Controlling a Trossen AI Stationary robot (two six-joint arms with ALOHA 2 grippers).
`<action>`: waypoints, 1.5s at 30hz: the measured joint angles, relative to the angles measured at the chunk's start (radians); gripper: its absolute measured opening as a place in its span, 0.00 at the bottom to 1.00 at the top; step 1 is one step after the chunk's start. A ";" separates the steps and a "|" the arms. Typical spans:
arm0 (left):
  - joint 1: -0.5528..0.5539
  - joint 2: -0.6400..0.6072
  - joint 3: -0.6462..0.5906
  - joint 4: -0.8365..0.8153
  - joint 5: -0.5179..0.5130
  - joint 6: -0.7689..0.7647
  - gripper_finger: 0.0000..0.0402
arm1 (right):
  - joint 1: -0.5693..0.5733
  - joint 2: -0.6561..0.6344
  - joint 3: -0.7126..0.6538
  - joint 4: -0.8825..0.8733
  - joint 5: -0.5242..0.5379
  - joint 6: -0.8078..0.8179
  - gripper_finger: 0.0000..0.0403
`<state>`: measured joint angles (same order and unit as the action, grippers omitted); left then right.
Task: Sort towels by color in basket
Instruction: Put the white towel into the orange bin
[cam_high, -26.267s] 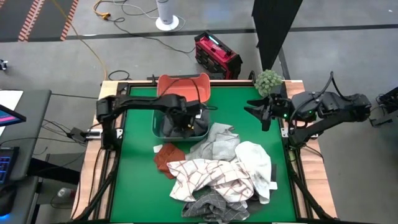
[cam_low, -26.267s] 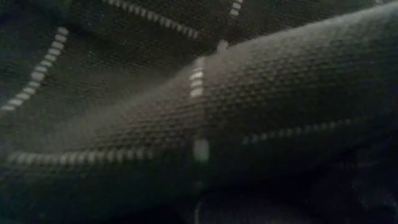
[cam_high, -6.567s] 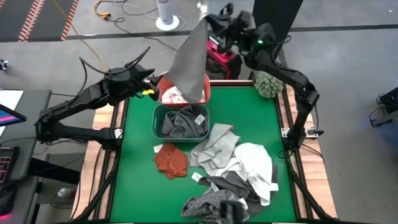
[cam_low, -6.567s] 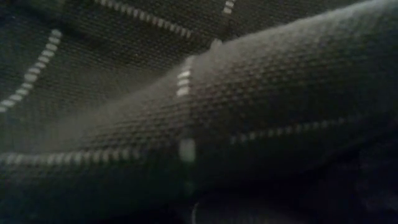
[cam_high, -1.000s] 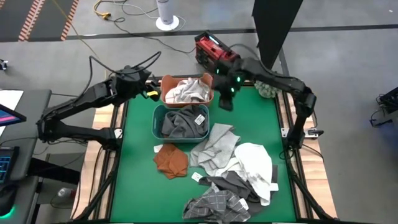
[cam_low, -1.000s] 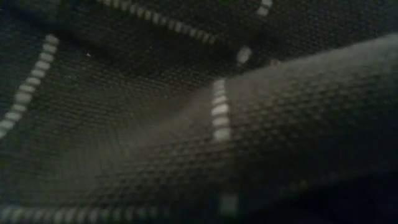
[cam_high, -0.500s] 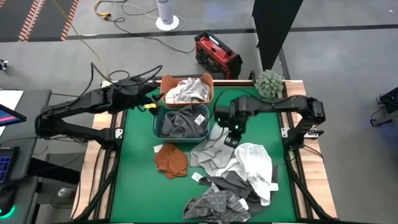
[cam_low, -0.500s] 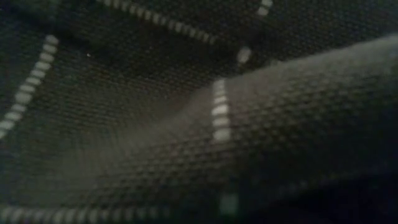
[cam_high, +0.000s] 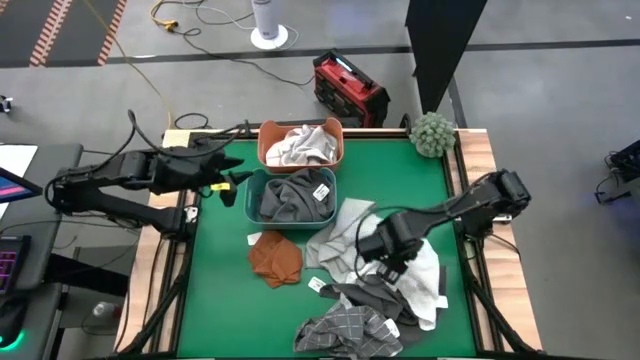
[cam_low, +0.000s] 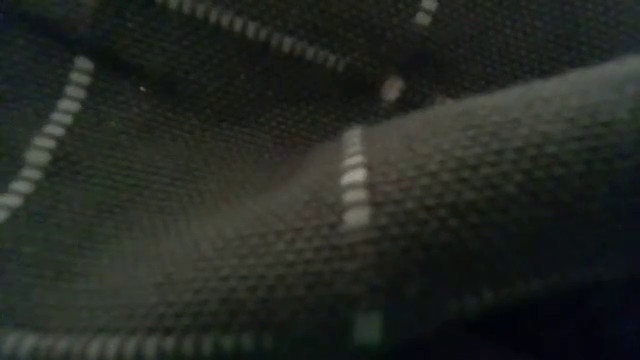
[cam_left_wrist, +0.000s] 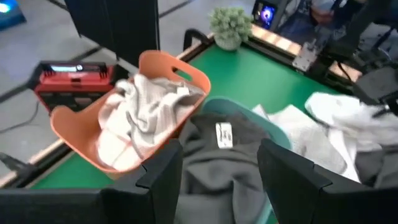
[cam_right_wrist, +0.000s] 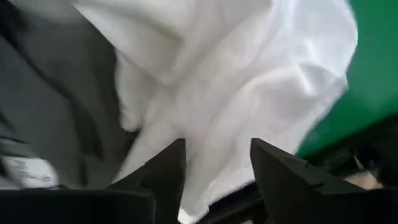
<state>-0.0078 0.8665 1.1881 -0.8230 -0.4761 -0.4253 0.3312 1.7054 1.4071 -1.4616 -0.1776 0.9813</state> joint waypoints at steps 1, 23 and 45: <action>-0.011 0.001 0.000 -0.006 0.001 -0.009 0.49 | 0.014 0.000 -0.015 0.010 0.000 0.016 0.56; -0.207 0.041 0.000 -0.026 -0.001 -0.126 0.49 | 0.097 -0.060 -0.239 0.431 0.056 0.222 0.06; 0.037 0.307 0.000 0.578 0.287 0.104 0.49 | -0.159 -0.399 -0.061 0.880 0.756 -0.530 0.06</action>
<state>0.0291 1.1740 1.1885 -0.2453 -0.1894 -0.3215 0.1720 1.3067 1.3464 -0.5814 0.5787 0.4515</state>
